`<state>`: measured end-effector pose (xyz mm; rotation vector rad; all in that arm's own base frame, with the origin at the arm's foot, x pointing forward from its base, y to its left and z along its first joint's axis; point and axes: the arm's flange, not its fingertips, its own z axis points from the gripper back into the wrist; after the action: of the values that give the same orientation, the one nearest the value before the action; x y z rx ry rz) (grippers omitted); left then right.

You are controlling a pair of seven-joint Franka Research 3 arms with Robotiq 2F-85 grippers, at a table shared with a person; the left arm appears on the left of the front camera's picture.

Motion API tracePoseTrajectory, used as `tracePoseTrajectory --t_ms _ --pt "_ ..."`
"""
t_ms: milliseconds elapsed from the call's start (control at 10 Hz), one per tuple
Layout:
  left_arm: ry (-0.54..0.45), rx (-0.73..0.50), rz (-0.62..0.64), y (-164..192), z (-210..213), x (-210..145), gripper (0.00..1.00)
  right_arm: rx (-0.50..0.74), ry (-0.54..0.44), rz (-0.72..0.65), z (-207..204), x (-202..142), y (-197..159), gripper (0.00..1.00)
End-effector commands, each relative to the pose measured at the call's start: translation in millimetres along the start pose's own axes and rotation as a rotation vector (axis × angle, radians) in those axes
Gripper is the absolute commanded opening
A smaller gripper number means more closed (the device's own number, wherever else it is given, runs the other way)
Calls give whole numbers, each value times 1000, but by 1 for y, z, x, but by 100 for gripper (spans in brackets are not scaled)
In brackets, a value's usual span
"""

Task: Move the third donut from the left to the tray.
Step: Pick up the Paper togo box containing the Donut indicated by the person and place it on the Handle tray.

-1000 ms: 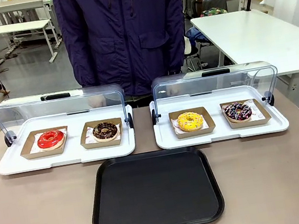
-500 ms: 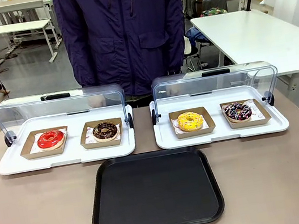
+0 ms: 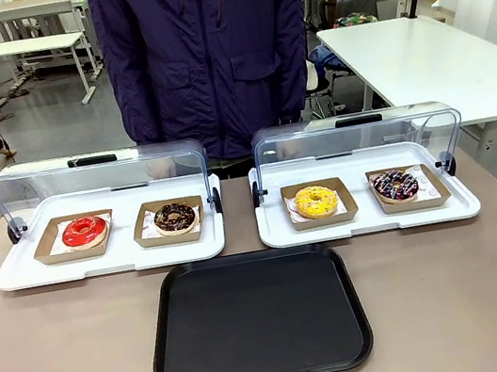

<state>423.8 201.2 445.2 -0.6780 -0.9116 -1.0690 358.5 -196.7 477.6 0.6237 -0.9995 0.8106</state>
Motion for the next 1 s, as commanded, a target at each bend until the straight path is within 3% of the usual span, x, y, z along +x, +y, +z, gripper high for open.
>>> tracePoseTrajectory --t_ms 0,900 --pt "5 -8 -7 -2 2 1 100 -1 -15 12 -1 0 0 100" --pt "5 -8 -7 -2 2 1 100 -1 -15 12 -1 0 0 100"
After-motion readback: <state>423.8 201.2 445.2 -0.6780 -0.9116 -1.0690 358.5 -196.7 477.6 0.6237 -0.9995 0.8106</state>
